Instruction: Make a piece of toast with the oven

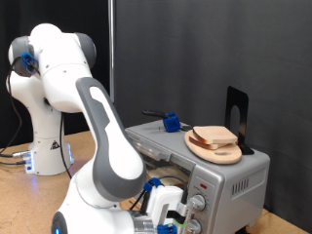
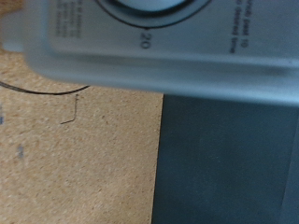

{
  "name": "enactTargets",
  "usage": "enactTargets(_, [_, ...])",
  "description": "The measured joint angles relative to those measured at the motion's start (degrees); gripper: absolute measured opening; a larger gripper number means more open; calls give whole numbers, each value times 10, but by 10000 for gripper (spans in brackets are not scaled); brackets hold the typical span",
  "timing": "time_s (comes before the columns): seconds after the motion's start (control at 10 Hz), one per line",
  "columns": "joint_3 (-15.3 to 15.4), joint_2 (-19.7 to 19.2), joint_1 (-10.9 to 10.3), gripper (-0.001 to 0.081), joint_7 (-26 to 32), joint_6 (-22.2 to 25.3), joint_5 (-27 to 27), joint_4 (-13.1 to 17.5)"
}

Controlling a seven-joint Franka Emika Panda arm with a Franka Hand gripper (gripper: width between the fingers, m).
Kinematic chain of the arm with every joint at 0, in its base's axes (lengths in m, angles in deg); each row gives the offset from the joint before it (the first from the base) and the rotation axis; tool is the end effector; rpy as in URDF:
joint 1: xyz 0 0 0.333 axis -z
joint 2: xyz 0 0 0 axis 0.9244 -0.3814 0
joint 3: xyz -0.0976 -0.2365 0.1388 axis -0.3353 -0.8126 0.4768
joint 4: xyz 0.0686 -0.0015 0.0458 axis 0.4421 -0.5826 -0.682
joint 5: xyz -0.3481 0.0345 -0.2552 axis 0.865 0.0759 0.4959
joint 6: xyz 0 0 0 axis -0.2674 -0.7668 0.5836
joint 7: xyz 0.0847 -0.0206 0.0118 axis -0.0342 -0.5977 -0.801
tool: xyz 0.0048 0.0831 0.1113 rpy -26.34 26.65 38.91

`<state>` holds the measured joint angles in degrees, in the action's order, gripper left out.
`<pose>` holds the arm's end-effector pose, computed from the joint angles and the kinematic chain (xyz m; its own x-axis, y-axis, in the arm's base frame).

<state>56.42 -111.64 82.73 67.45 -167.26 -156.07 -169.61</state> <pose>0.6972 -0.0191 0.1016 0.7491 -0.3281 -0.5755 -0.6485 -0.1853 -0.7384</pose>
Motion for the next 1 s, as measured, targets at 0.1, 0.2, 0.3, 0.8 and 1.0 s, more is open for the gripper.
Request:
enactTargets(0.1, [3, 0, -1, 805, 1, 0, 0, -1])
enactTargets(0.2, [5, 0, -2, 805, 1, 0, 0, -2])
enactTargets(0.3, [6, 0, -2, 710, 1, 0, 0, -4])
enactTargets(0.8, [8, 2, -2, 195, 9, 3, -1, -16])
enactTargets(1.0, [9, 6, -2, 98, 11, 4, -4, -19])
